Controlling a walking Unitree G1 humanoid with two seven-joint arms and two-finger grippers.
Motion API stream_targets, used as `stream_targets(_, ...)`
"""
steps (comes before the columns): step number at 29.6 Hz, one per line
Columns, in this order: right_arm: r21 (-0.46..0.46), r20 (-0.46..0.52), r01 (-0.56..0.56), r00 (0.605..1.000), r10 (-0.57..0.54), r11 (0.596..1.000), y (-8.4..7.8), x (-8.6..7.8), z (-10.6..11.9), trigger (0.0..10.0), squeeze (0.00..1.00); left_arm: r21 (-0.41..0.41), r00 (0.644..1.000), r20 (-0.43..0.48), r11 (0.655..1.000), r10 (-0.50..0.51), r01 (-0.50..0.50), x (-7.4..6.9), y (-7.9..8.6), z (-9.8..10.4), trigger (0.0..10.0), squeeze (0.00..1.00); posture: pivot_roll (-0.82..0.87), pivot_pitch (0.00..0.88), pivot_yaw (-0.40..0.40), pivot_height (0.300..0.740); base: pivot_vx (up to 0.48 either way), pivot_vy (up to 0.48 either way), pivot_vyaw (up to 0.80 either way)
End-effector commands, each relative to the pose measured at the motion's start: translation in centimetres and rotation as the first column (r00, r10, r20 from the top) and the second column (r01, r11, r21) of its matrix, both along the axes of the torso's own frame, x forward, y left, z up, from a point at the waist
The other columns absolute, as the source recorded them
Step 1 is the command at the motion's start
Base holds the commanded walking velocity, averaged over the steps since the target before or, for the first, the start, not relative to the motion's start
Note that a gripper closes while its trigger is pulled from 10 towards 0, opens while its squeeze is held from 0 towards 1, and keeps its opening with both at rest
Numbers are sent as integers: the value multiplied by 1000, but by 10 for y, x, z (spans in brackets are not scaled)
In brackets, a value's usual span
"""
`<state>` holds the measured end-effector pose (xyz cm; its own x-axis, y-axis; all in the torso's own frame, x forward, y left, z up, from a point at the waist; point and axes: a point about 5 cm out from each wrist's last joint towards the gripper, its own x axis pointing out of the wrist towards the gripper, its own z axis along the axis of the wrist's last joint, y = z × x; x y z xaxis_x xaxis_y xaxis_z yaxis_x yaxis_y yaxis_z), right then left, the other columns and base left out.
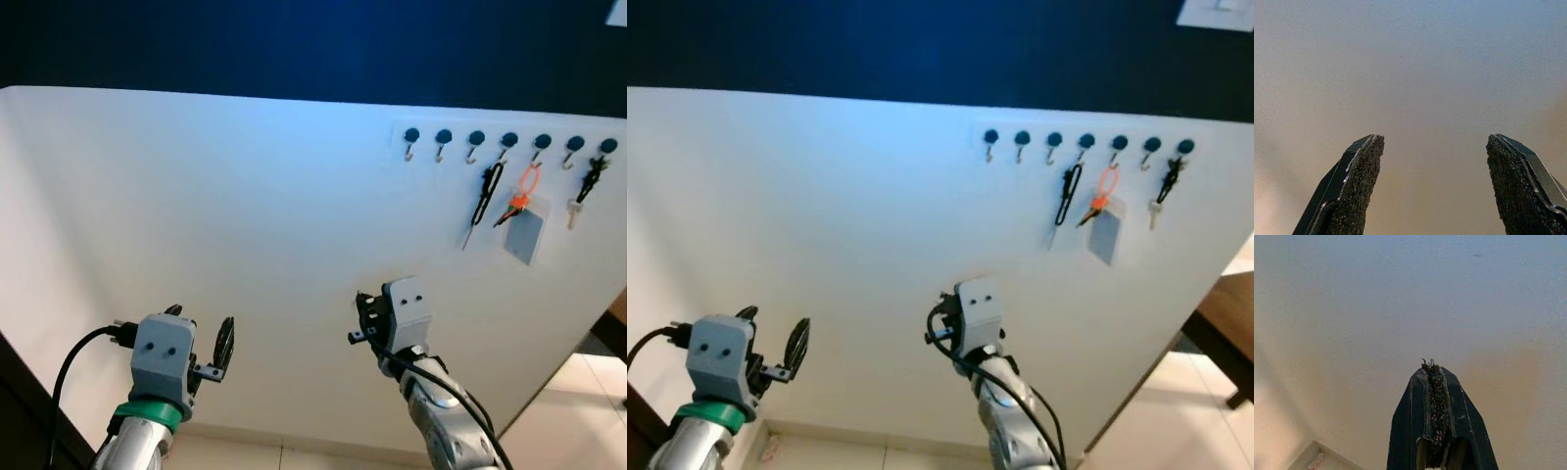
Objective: Hang keys on a hook
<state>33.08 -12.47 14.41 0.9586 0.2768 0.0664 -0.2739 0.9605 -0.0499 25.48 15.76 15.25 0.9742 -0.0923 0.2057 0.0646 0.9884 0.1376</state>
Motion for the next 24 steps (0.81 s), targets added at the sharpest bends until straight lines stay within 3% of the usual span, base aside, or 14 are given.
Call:
stream_targets(1, -7, -4, 11, 1000, -11, 1000, -4, -1, -2, 10000, 0, 6, 1000, -3, 1000, -7, 7, -1, -2, -2, 10000, 0, -180, 0, 91, 740, 0, -480, 0)
stream_targets(3, -7, -3, 11, 1000, -11, 1000, -4, -1, -2, 10000, 0, 6, 1000, -3, 1000, -7, 7, -1, -2, -2, 10000, 0, -180, 0, 91, 740, 0, -480, 0)
stream_targets(7, -7, 0, 8, 1000, -8, 1000, -4, -1, -1, 10000, 0, -26, 1000, -13, 999, 22, -22, -1, 0, -3, 10000, 0, -181, 0, 92, 740, 0, 0, 0)
stream_targets(21, -18, 35, -30, 999, 31, 999, 1, 2, 8, 10000, 0, -11, 997, -18, 997, 81, -82, 2, 8, -4, 10000, 0, -187, 0, 92, 740, 0, 0, 0)
stream_targets(24, -17, 72, -64, 995, 65, 998, 5, 4, 19, 10000, 0, -19, 996, -12, 996, 88, -89, 3, 9, -3, 10000, 0, -190, 0, 90, 740, 0, 0, 0)
